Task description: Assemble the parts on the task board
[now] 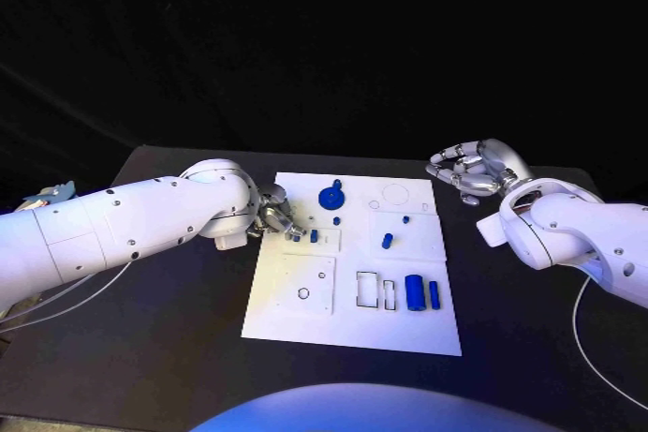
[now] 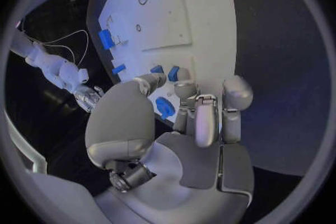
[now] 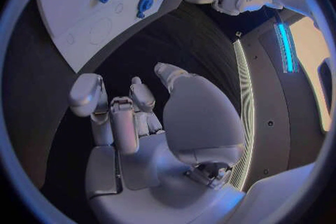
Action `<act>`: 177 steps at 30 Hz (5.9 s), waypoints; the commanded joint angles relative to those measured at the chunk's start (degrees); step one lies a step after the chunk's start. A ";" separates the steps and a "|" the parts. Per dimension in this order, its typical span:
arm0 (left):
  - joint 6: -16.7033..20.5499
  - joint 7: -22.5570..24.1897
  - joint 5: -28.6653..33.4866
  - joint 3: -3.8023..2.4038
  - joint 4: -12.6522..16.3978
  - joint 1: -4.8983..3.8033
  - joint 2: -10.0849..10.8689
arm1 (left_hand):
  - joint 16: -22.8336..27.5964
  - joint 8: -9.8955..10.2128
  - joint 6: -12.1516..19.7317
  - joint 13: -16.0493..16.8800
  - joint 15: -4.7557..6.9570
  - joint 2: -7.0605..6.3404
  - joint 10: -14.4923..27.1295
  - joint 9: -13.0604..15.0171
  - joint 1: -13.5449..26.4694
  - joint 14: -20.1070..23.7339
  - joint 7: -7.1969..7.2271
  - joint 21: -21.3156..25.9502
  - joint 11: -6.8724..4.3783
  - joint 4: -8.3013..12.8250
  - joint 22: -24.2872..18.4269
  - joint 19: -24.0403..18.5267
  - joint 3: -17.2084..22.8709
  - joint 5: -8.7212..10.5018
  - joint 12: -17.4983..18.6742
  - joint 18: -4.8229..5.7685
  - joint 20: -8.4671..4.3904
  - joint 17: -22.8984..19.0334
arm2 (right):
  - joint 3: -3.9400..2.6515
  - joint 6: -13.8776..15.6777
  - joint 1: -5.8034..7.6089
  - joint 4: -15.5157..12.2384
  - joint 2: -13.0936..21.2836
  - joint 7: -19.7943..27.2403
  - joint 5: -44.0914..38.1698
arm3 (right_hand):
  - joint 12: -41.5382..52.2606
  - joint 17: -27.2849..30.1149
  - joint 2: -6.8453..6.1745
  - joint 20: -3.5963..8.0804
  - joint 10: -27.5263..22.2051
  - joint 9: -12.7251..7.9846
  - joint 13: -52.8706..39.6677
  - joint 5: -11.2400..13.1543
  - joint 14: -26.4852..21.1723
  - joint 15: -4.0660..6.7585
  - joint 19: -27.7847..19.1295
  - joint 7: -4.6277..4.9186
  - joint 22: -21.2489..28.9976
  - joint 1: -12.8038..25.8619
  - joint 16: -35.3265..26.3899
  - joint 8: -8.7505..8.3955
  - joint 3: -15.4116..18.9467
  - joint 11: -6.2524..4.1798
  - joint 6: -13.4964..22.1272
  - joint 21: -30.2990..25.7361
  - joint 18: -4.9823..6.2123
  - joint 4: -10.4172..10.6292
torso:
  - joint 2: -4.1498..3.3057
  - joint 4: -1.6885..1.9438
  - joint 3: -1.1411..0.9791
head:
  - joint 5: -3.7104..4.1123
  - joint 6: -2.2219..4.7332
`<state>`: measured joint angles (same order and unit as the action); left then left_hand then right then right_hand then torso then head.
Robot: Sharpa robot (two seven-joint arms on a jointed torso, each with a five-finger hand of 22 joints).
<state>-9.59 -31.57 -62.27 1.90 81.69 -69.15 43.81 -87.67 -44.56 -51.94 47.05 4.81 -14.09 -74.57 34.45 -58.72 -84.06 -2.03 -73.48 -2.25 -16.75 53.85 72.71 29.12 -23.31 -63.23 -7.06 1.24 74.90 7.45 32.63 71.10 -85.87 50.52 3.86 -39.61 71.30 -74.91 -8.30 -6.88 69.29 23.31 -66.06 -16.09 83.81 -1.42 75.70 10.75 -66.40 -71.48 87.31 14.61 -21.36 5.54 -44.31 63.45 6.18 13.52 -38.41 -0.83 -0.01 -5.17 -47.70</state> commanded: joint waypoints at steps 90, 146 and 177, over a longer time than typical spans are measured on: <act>10.56 29.48 -28.16 1.73 -9.39 0.44 -11.66 | 8.50 19.24 4.06 -39.73 -5.87 -0.04 20.75 -21.25 -27.52 5.25 -6.56 12.74 7.56 4.67 -19.83 -11.92 -4.35 1.68 33.47 -3.27 5.26 -21.95 | 0.05 -0.40 -0.30 0.17 -0.55 0.67 0.09 | -0.09 -7.69 0.54 0.02 -0.16 -0.17 0.11 -0.39 4.34 0.38 -0.33 -0.30 0.22 -0.03 -0.44 0.51 0.07 -0.05 0.22 -0.49 0.40 0.41 | -0.14 -0.03 -0.05 | 1.23 0.36; 16.64 30.78 -24.14 -0.71 -4.68 1.32 -6.32 | 7.30 21.19 -2.43 -40.72 -4.74 2.09 13.17 -21.04 -25.24 3.67 -5.97 7.74 6.38 10.36 -14.38 -10.69 0.49 2.89 37.41 -2.58 4.15 -21.16 | 0.05 -0.30 -0.53 0.37 -0.51 0.89 0.08 | 0.00 -7.73 0.61 0.03 -0.07 -0.22 0.02 -0.42 4.35 0.39 -0.28 -0.31 0.18 -0.09 -0.43 0.61 0.06 -0.05 0.22 -0.48 0.39 0.45 | 0.09 0.10 -0.02 | 1.22 0.96; 12.21 28.27 -23.21 -0.99 -4.57 2.12 -2.22 | 7.44 21.59 -2.68 -40.99 -4.74 1.68 12.86 -20.97 -24.23 3.82 -5.85 7.97 6.35 10.29 -14.65 -10.89 0.15 2.91 38.43 -2.61 4.22 -21.73 | 0.05 -0.26 -0.57 0.23 -0.24 0.81 0.08 | 0.01 -7.71 0.65 0.04 -0.08 -0.28 0.07 -0.42 4.35 0.40 -0.27 -0.32 0.21 -0.07 -0.45 0.73 0.11 -0.06 0.20 -0.57 0.40 0.54 | -0.07 0.00 -0.03 | 0.80 0.88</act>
<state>3.97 -2.74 -85.84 0.95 77.14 -67.09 41.75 -80.05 -23.14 -54.20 6.13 0.09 -12.38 -61.45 13.43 -83.35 -79.95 -7.98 -65.51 4.10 -6.47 39.27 61.95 29.64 -20.61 -25.05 -9.78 5.22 53.21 7.50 32.62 70.55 -85.57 50.29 4.25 -39.31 71.30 -74.95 -8.30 -6.88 69.29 23.09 -66.01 -16.31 83.81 -1.42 75.70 10.75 -66.25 -71.48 87.09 15.27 -21.20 5.54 -44.31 63.23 6.18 13.68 -38.47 -0.91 -0.03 -4.36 -46.83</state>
